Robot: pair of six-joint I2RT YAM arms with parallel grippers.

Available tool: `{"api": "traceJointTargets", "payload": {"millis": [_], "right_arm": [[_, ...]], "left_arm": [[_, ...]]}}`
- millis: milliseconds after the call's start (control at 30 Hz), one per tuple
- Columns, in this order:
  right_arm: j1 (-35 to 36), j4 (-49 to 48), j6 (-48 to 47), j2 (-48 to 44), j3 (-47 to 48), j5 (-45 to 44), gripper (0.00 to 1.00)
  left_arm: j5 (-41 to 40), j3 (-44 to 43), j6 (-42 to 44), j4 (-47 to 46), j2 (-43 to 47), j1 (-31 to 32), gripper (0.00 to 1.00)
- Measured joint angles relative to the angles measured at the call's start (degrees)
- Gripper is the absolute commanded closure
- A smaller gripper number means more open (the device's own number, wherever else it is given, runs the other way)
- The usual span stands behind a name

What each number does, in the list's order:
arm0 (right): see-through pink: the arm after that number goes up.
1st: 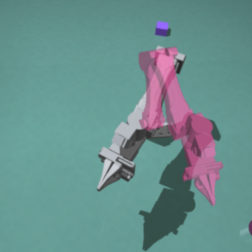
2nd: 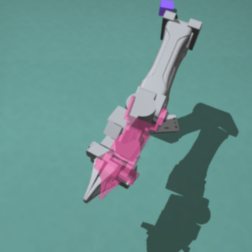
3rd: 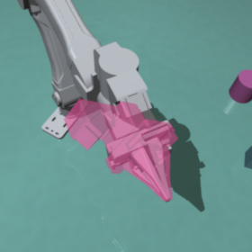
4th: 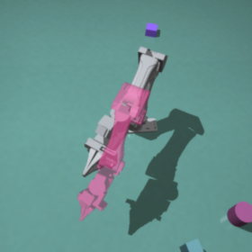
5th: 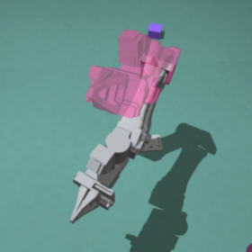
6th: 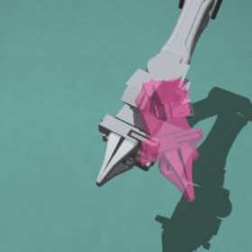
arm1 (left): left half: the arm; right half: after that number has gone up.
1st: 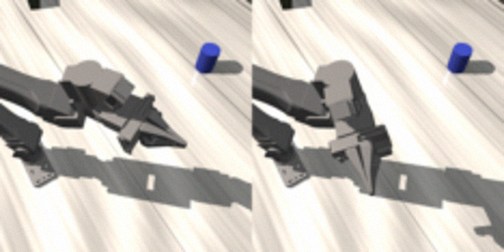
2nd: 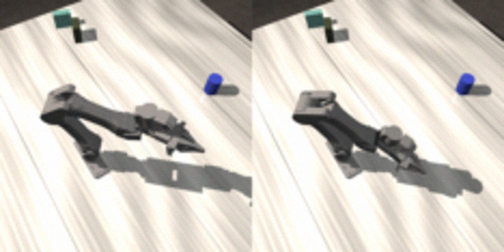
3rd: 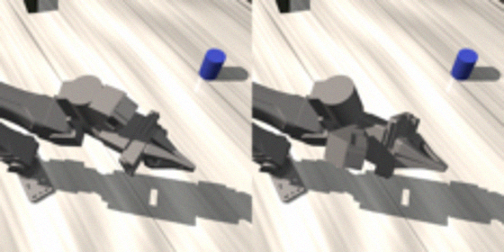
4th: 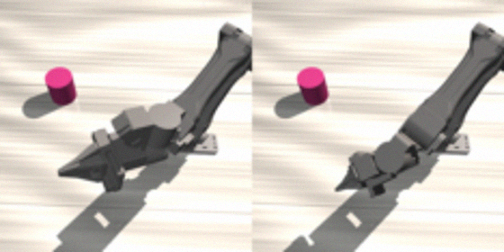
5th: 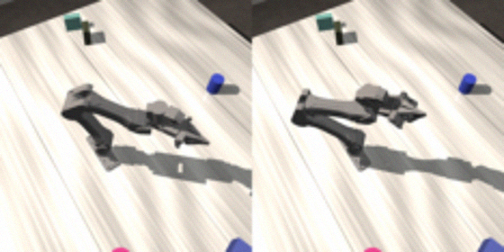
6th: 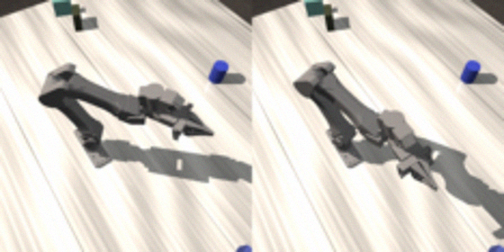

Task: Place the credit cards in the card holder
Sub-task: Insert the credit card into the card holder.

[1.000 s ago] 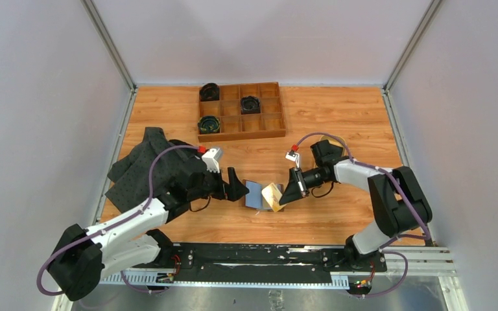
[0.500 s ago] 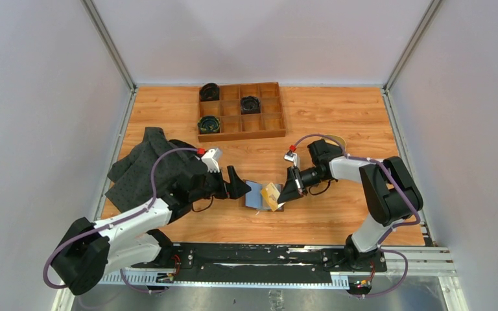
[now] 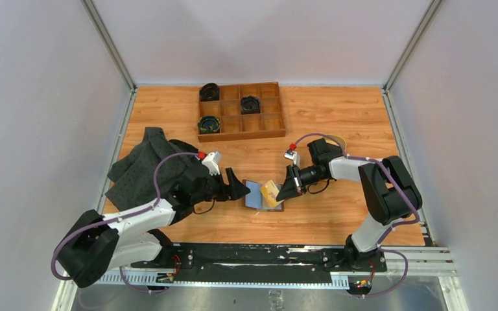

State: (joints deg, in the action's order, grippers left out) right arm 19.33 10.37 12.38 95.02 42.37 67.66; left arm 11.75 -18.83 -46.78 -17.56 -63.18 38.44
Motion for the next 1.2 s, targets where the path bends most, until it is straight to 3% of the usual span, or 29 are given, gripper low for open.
{"api": "traceJointTargets", "payload": {"millis": [200, 400, 900, 1200], "right_arm": [[0.0, -0.5, 0.5, 2.5, 0.0, -1.0, 1.0], [0.0, -0.5, 0.7, 3.7, 0.0, -2.3, 1.0], [0.0, -0.3, 1.8, 6.1, 0.0, -4.4, 1.0], [0.0, -0.2, 2.0, 7.5, 0.3, -2.2, 1.0]], "left_arm": [[0.2, 0.0, -1.4, -1.1, -3.0, 0.0, 0.37], [0.2, -1.3, -2.8, -1.6, -8.4, 0.0, 0.41], [-0.1, -5.7, -5.1, -2.1, -17.6, 1.9, 0.91], [-0.2, -6.4, -5.2, -2.3, -18.3, 2.2, 0.95]]}}
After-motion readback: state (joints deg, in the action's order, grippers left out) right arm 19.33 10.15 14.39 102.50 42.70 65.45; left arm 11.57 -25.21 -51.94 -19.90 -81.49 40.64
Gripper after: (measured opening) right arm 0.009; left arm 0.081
